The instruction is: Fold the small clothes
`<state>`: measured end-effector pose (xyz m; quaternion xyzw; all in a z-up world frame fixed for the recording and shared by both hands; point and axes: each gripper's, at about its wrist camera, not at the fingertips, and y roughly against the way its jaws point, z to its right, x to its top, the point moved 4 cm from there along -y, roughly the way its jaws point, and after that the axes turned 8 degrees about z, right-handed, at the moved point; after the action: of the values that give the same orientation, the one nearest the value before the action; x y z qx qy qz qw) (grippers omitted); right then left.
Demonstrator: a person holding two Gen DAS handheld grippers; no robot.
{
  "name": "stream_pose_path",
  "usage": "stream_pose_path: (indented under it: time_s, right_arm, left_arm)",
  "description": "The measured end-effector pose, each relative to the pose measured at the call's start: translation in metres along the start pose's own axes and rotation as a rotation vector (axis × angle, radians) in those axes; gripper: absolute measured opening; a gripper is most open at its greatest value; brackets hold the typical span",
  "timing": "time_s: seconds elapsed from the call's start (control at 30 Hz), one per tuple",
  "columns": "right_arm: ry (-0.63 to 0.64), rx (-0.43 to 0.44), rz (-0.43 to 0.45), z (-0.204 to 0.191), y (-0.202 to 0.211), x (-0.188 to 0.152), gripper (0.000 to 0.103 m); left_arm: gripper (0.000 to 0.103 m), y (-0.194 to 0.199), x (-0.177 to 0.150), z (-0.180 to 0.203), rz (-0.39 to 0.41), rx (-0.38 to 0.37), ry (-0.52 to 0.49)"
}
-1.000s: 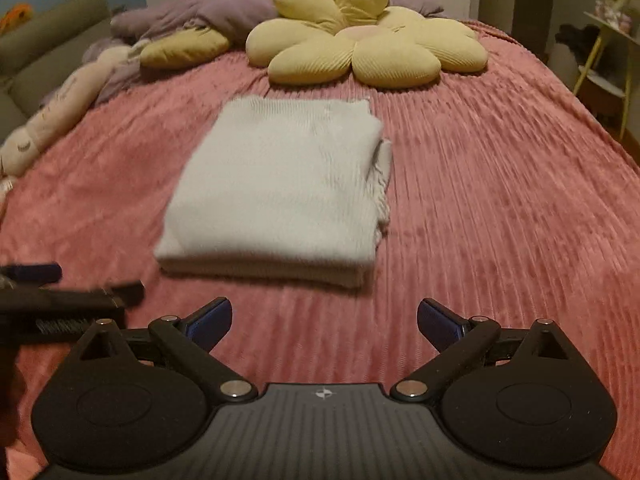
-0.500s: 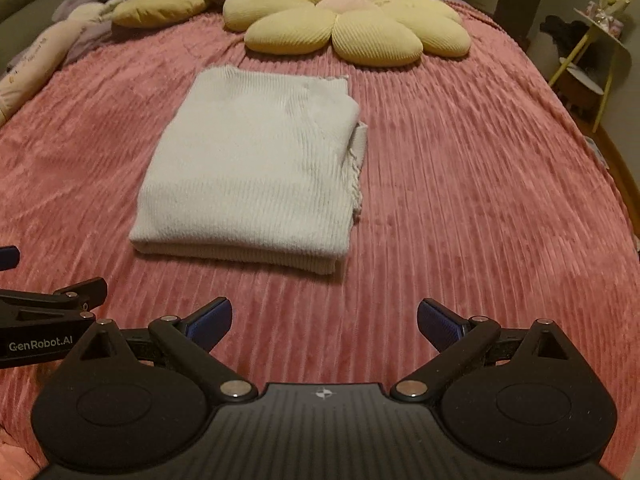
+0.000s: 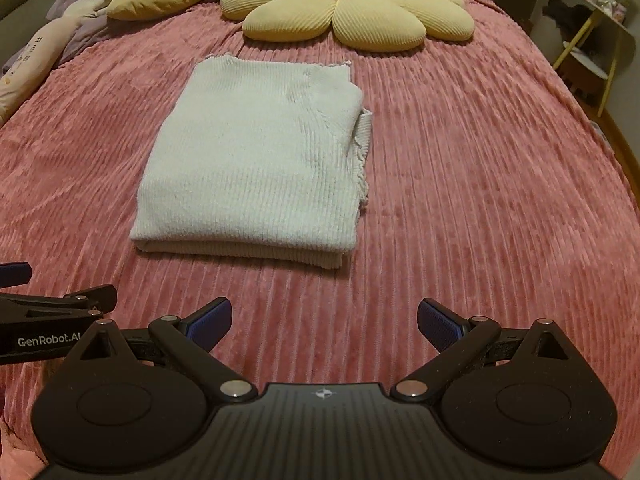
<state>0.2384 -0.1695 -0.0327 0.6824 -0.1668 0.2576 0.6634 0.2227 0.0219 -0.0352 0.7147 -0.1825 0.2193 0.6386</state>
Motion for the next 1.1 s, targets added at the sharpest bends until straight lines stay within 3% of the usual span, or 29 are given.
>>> stream_pose_path:
  time_s: [1.1]
  right_arm:
    - [-0.013, -0.011, 0.020, 0.0039, 0.0066, 0.0001, 0.099]
  left_arm:
    - [0.103, 0.0062, 0.0015, 0.0064, 0.011, -0.017, 0.004]
